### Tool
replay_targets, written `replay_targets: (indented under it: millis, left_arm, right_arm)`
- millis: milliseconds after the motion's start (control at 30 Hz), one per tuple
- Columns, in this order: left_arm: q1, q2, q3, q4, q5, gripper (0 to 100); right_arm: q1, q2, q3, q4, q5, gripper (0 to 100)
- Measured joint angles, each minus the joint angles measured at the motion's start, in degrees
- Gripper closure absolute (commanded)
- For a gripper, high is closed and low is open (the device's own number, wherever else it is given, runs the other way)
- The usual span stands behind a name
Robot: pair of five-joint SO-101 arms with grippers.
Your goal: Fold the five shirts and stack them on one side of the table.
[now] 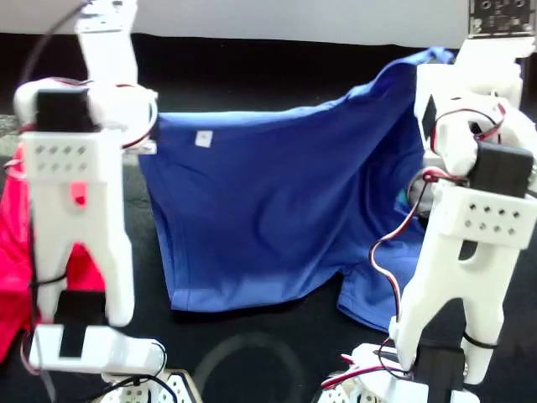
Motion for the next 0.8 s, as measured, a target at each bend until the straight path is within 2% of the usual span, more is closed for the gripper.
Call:
replay_targets:
  millis: [133,367,600,800]
  left_arm:
    - [-1.23,-6.15,-0.26,0.09,-1.76,99]
    - [-1.23,-11.08,-0.35,0.09,-3.43,99]
    - [-3.08,-11.87,-7.74,0.09,-3.43,99]
    - [-4.48,-20.48,-10.11,0.09,-3.43,99]
  right_arm:
    - [-2.81,-0.09,-3.69,0.00,0.00,99.3]
    - [-3.34,-0.26,-4.84,0.00,0.00,99.3]
    - [-3.34,-1.41,-16.18,0.00,0.00,99.3]
    - [-3.52,-2.99,-23.38,0.00,0.00,99.3]
